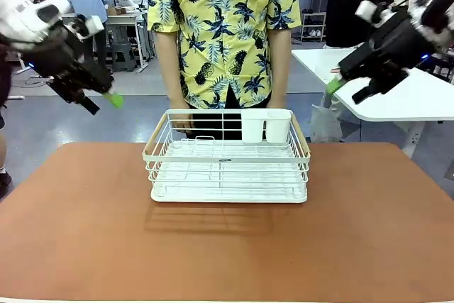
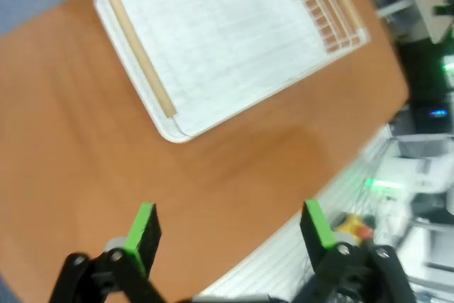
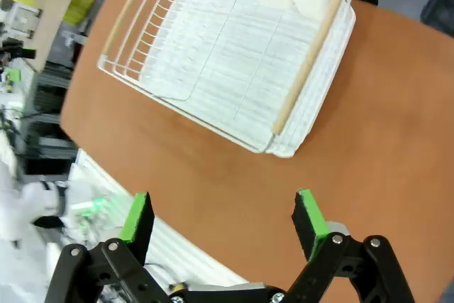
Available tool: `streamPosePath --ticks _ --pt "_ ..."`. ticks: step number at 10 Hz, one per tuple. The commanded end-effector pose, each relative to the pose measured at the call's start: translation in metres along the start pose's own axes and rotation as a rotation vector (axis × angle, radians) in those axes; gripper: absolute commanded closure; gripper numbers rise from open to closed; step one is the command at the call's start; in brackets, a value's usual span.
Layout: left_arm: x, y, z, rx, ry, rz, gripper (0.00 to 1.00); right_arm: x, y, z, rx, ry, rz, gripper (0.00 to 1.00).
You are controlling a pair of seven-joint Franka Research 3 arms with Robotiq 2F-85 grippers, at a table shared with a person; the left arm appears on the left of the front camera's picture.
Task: Clean the table.
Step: Pick up the Lint Roller when the human hands it over.
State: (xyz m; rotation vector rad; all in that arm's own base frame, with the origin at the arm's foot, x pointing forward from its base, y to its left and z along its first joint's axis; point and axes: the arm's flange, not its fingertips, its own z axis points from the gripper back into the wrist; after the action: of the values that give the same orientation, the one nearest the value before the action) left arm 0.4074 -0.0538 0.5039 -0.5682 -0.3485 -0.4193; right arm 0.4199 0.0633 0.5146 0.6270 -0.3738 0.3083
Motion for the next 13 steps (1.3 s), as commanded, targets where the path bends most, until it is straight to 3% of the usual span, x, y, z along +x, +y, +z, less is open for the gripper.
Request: streamPosePath --ticks 1,3,4,5,8,9,13 --pt "-0.002 0.037 0.03 -0.132 0.008 0.105 0.0 0.005 -0.04 0.024 0.149 0.034 -0.218 0.0" --pt "-0.023 0.076 0.068 -0.255 0.042 0.179 0.0 -0.015 -0.095 0.061 0.276 0.099 -0.371 0.0" --pt "-0.036 0.099 0.089 -0.276 0.03 0.257 0.0 -0.028 -0.124 0.078 0.299 0.077 -0.456 0.0" --pt "-0.051 0.12 0.109 -0.307 -0.045 0.315 0.0 -0.04 -0.149 0.096 0.325 0.025 -0.531 0.0" --pt "-0.102 0.182 0.139 -0.416 -0.182 0.492 0.0 -0.071 -0.219 0.134 0.445 -0.005 -0.677 0.0" --pt "-0.118 0.197 0.149 -0.468 -0.238 0.497 0.0 -0.079 -0.238 0.141 0.475 -0.012 -0.714 0.0" --pt "-0.147 0.241 0.14 -0.677 -0.22 0.594 0.0 -0.095 -0.271 0.149 0.52 -0.018 -0.765 0.0"
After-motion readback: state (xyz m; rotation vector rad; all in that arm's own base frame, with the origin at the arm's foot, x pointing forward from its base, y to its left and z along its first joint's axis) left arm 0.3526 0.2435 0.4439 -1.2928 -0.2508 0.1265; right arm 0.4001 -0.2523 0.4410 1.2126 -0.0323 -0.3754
